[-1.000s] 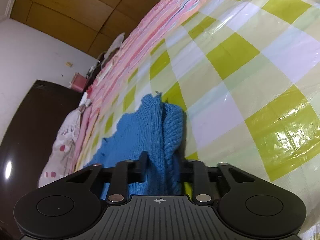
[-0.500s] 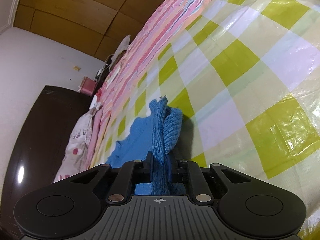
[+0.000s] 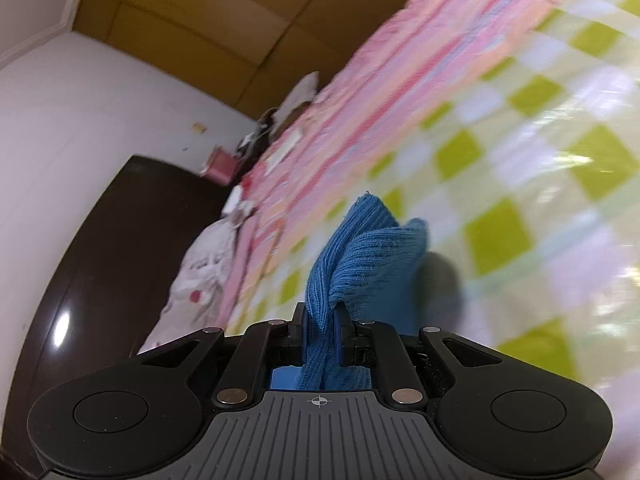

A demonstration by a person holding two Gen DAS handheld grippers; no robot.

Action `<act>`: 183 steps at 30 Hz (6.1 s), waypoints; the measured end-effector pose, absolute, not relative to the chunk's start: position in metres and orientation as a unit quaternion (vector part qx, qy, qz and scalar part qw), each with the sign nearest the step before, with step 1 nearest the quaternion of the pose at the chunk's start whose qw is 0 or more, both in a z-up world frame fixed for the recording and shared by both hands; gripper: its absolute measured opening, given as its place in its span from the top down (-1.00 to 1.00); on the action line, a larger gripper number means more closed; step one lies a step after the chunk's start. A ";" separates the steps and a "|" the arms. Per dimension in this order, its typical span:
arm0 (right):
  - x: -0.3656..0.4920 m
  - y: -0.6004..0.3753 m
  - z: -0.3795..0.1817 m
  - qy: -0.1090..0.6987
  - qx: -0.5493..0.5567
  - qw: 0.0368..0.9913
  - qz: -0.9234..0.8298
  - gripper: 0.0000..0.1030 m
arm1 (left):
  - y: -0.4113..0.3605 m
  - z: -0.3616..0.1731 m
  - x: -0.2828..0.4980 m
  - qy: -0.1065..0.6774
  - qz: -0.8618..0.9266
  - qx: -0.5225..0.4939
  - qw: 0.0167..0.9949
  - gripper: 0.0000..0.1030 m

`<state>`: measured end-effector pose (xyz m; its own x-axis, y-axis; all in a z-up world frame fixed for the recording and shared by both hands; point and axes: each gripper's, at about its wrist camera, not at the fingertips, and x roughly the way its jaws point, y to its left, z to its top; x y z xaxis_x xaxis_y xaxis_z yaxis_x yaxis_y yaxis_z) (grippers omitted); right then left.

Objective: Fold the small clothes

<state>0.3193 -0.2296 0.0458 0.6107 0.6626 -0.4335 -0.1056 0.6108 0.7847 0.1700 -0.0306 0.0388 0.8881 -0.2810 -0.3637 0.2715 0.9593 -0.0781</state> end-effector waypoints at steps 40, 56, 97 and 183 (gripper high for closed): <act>0.332 0.039 0.023 0.458 0.172 0.817 0.305 0.62 | 0.152 0.001 0.152 0.266 0.017 -0.205 0.942 0.63; 0.301 -0.038 0.059 0.398 0.090 0.876 0.257 0.62 | 0.130 0.038 0.162 0.186 0.032 -0.128 0.974 0.57; 0.260 -0.066 0.001 0.445 0.094 0.864 0.216 -0.18 | 0.138 -0.015 0.226 0.291 0.046 -0.110 0.949 0.35; 0.152 -0.126 0.037 0.378 0.088 0.895 0.221 0.30 | 0.084 0.007 0.159 0.353 0.019 -0.062 0.934 0.13</act>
<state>0.1524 -0.1262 0.0372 0.6157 0.4625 -0.6380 -0.3300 0.8866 0.3242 0.1589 0.0840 0.0074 0.7507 -0.0083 -0.6606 -0.0786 0.9917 -0.1018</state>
